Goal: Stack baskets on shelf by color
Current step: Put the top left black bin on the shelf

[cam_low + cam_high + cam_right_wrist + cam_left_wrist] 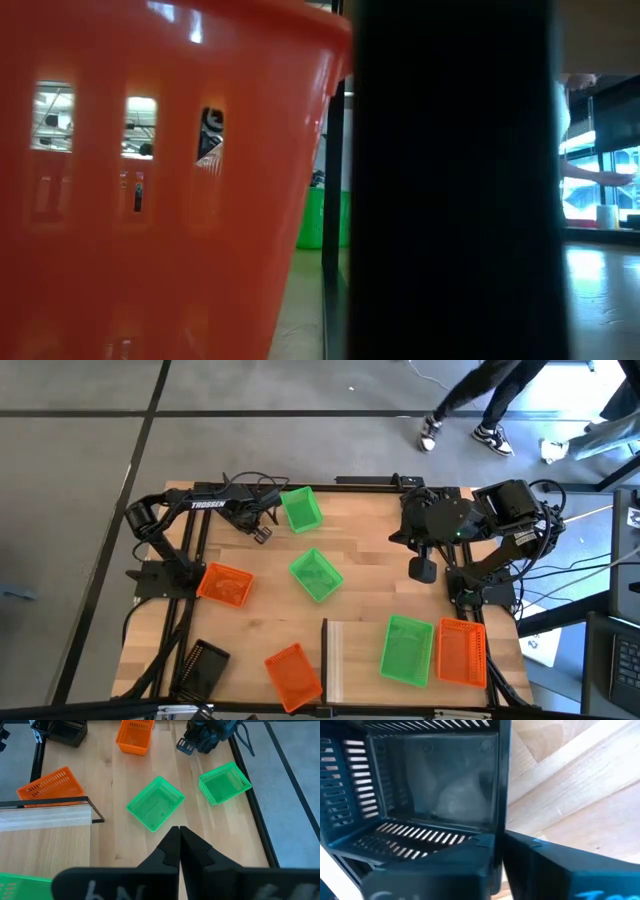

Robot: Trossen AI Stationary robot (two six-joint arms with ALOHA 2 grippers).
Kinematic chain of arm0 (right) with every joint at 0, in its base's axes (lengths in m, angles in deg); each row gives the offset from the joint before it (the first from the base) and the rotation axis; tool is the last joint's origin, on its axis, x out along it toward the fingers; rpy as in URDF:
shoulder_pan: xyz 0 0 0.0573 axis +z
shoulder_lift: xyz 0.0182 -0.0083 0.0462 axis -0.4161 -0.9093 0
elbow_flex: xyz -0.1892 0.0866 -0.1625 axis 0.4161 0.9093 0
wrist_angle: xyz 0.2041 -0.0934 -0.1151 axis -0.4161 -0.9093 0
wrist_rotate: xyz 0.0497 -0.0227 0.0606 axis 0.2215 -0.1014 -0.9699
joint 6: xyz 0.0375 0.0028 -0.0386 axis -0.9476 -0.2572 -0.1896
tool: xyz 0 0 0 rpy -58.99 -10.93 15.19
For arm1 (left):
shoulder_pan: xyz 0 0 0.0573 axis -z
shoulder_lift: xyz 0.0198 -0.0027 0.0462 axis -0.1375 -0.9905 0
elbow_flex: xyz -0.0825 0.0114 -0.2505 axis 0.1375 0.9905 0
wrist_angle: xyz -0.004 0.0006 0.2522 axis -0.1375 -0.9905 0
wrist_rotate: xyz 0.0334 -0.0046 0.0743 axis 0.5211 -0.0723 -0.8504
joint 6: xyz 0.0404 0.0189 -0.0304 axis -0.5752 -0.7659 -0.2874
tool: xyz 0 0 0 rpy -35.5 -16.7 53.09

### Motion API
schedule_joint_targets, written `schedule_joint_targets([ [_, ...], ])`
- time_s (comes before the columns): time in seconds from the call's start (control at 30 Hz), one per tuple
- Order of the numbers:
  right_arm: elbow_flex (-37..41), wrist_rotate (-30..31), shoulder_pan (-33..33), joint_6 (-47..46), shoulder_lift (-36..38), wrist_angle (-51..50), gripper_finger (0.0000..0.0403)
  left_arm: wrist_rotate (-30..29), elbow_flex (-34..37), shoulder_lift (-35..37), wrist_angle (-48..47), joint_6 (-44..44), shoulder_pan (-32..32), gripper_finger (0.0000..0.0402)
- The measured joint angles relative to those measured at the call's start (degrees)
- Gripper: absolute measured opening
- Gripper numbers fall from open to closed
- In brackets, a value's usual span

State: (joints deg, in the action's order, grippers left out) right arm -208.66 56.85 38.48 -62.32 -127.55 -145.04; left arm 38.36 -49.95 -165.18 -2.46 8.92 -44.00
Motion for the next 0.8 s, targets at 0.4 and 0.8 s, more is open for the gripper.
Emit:
schedule_joint_targets([
  [0.4,0.0,2.44,0.52,-0.01,0.43,0.08,0.0003,-3.12,-8.34,8.34,-10.33,-1.52,8.94,0.0002],
  [0.8,0.0,2.55,2.01,-0.03,4.13,3.88,0.0003,-7.79,-23.97,18.64,-12.39,-1.25,33.61,0.0001],
])
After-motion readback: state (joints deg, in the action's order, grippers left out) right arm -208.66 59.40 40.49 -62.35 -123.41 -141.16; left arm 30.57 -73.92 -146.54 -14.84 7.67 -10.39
